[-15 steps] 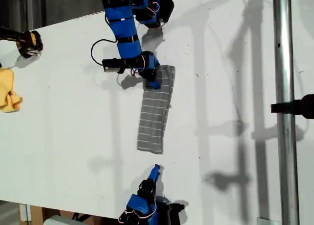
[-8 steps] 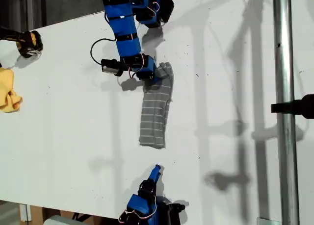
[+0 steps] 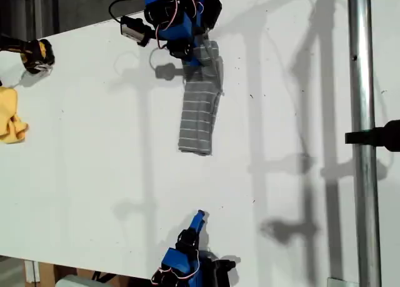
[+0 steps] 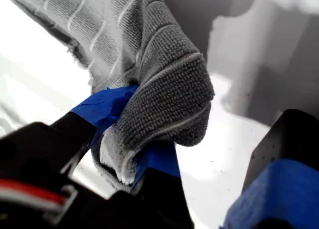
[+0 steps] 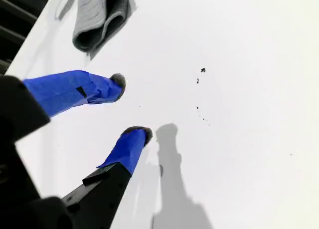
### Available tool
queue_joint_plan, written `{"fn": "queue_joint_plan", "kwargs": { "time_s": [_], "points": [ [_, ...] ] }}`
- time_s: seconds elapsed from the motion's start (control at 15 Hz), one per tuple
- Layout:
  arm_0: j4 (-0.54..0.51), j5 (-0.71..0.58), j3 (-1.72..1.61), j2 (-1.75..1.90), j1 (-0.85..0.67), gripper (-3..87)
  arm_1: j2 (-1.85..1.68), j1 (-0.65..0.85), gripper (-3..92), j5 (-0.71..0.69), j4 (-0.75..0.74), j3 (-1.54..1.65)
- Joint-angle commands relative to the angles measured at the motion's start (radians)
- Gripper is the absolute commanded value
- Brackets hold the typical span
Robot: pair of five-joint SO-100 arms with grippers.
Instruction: Grasp corners of a towel and fold twice.
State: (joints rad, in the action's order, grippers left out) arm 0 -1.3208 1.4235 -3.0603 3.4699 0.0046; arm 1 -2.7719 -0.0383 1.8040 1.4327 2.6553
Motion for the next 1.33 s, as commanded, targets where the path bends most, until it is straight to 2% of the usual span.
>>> {"fn": "queue_joint_plan", "kwargs": {
  "time_s": [0.0, 0.27, 0.47, 0.87, 1.27],
  "points": [
    [0.000, -0.009, 0.023, 0.006, -0.003, 15.6, 0.015, 0.021, -0.2, -0.051, -0.058, -0.052],
    [0.003, -0.011, 0.026, 0.006, -0.002, 15.5, 0.328, 0.117, -0.2, -0.279, -0.397, -0.235],
    [0.005, -0.017, 0.026, 0.006, -0.011, 15.5, 0.451, 0.164, -0.2, -0.382, -0.541, -0.348],
    [0.006, -0.023, 0.028, 0.006, -0.012, 15.4, 0.845, 0.164, -0.2, -0.466, -0.701, -0.626],
    [0.006, -0.032, 0.028, 0.006, -0.018, 15.6, 1.241, 0.124, 1.9, -0.492, -0.738, -0.923]
  ]
}}
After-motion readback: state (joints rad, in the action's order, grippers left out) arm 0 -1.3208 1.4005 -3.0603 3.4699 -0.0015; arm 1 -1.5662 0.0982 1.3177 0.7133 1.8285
